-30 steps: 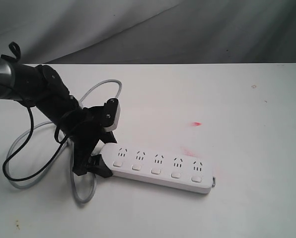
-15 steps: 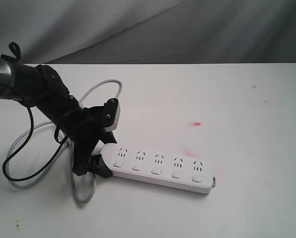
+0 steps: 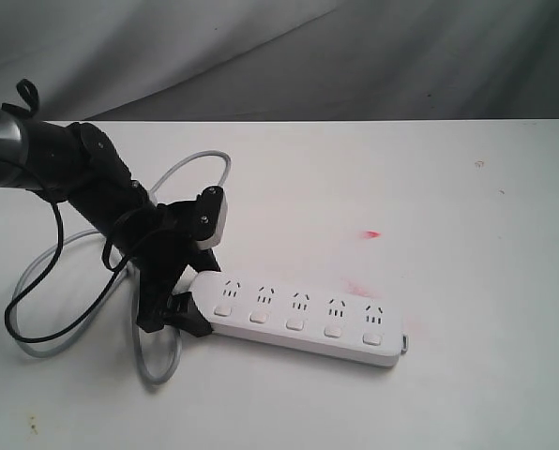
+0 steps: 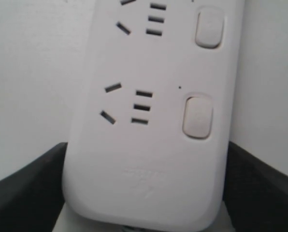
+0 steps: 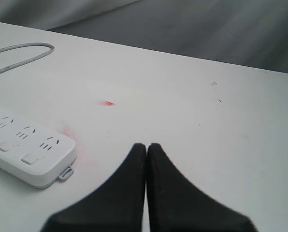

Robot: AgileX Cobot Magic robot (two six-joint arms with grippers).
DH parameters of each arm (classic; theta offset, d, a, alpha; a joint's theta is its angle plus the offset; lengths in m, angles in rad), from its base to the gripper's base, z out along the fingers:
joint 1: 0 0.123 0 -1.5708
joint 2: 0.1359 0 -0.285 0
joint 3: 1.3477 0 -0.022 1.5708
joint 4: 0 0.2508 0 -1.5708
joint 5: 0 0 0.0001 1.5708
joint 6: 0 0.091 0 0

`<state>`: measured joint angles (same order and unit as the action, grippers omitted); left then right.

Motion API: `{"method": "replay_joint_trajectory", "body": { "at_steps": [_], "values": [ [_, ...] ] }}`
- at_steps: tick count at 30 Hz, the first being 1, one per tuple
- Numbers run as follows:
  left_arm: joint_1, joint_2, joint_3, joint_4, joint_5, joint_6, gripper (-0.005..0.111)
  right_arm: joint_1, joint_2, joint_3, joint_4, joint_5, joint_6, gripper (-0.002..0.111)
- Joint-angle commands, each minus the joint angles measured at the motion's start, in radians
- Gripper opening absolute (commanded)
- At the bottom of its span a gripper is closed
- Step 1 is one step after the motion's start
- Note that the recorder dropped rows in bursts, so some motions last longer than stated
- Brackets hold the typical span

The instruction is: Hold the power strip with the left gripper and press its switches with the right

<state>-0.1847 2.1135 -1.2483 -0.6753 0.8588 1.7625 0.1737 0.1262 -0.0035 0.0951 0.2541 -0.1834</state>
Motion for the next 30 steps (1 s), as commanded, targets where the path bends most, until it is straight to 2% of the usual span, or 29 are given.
{"method": "replay_joint_trajectory", "body": {
  "at_steps": [1,23,30],
  "values": [
    [-0.007,0.005,-0.002,0.005,0.030,-0.004,0.050,-0.006,-0.005,0.003,-0.007,-0.009,0.000,0.000],
    [-0.007,0.005,-0.002,0.005,0.030,-0.004,0.050,-0.006,-0.005,0.003,-0.003,-0.009,0.000,0.000],
    [-0.007,0.005,-0.002,0.005,0.030,-0.001,0.050,-0.006,-0.005,0.003,0.121,0.002,0.000,0.000]
  ]
}}
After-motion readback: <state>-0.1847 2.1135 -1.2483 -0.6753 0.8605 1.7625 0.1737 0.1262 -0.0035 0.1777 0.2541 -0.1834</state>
